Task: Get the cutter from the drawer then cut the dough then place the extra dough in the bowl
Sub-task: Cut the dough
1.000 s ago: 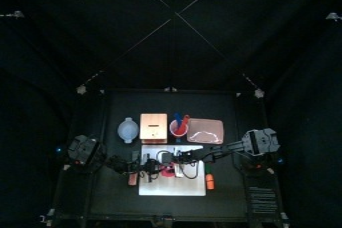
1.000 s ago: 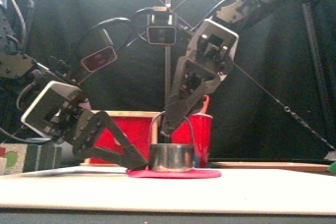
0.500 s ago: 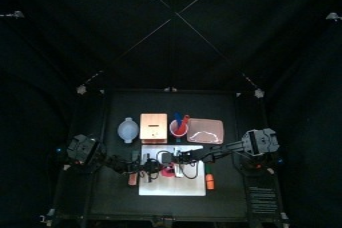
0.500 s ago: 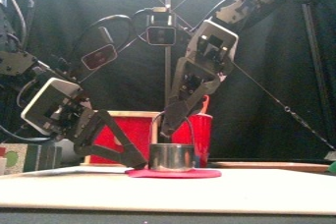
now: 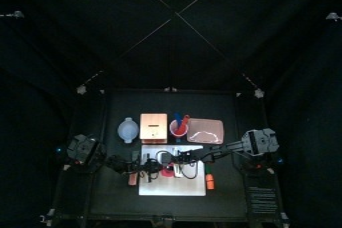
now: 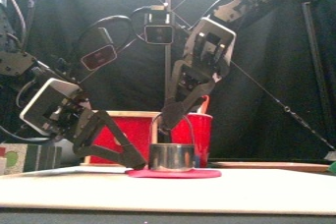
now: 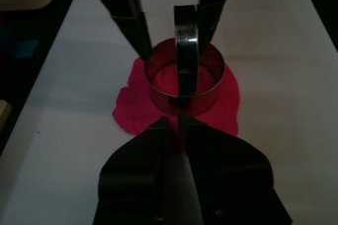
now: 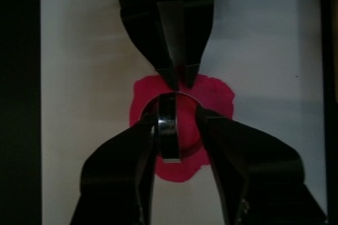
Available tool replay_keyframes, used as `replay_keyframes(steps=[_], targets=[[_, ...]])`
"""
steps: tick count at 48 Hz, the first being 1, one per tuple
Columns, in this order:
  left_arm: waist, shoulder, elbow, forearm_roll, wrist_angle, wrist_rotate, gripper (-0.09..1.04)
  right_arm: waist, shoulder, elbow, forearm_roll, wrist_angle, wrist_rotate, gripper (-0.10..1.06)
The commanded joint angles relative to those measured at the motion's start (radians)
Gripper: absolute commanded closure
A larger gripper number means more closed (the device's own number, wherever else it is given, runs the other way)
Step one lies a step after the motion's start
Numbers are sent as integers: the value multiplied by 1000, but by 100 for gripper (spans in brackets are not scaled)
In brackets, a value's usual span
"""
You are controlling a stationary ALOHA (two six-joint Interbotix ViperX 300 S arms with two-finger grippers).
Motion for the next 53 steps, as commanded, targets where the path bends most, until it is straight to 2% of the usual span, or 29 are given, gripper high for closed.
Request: replay_keyframes(steps=[1, 17, 29, 53], targets=[[-2, -18, -3, 0, 8, -2, 35, -2, -18, -23, -3, 2, -2, 33], [-3, -17, -3, -2, 20, -3, 35, 0, -20, -38, -3, 37, -3, 52], [-2, -6, -5, -5, 21, -5, 35, 0, -23, -58, -3, 61, -9, 60], [-3, -5, -5, -8, 35, -6, 35, -6, -87, -66, -5, 64, -6, 61]])
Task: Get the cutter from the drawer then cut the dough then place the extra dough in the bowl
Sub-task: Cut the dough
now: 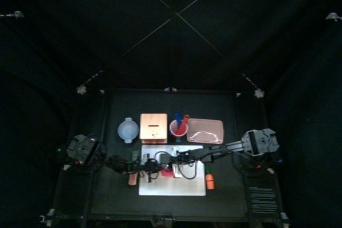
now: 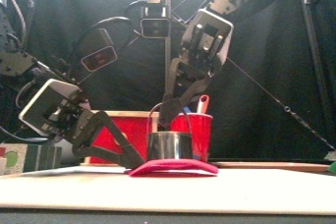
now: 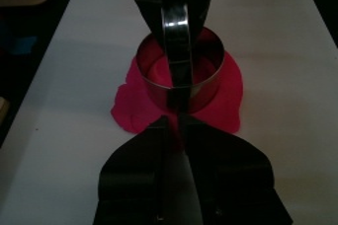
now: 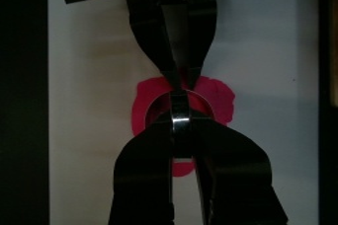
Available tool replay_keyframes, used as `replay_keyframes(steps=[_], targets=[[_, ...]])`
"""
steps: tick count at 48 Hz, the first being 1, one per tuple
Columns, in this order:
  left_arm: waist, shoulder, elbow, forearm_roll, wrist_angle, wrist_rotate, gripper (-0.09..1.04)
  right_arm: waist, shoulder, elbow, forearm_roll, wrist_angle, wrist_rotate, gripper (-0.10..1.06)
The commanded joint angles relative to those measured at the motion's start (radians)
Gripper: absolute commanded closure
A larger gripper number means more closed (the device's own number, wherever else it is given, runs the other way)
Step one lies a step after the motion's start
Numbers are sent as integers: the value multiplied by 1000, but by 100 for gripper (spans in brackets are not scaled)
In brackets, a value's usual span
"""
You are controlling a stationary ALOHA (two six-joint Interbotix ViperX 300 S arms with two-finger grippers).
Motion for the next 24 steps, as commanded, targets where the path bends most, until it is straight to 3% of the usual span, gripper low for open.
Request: replay_keyframes(steps=[1, 24], targets=[[-3, -5, -6, -3, 15, -2, 35, -6, -80, -23, 2, -3, -2, 61], [-3, -9, -8, -3, 26, -2, 35, -11, -204, 89, 2, 8, 8, 61]])
